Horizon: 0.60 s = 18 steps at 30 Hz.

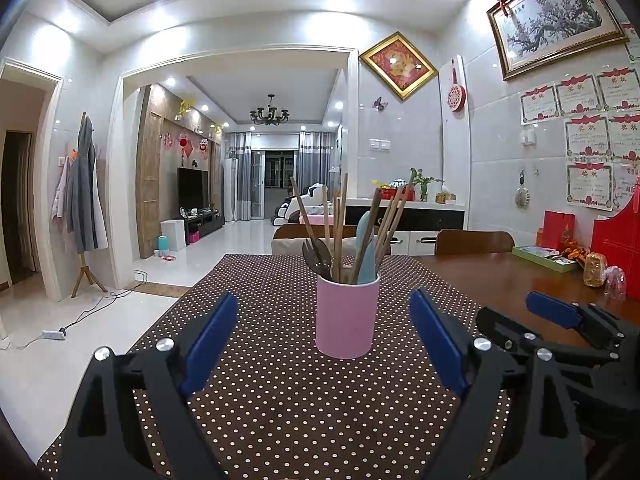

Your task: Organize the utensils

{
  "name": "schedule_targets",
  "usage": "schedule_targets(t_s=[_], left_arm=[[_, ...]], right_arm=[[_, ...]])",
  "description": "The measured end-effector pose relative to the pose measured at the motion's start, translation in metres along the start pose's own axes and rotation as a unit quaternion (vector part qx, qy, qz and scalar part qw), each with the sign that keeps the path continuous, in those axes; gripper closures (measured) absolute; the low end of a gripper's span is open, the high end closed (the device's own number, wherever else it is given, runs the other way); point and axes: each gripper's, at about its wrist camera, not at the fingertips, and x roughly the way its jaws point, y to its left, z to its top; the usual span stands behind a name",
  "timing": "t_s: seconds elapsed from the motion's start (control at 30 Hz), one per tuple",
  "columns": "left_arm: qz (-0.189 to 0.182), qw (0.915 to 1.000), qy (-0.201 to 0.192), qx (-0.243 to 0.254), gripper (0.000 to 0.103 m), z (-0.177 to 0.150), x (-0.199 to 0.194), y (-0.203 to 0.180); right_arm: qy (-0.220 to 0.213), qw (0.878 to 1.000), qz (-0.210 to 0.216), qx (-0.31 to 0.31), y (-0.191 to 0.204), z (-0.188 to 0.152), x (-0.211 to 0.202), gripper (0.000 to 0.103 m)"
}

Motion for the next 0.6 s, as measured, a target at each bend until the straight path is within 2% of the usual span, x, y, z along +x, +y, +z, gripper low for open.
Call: schedule_targets(t_s=[0.6], left_arm=[[0.001,1.0,-0.001,0.002,0.017,0.0005,0.0012,0.0003]], right_arm=[[0.002,1.0,0.001,0.001,0.0011,-0.0011,0.001,0.031]])
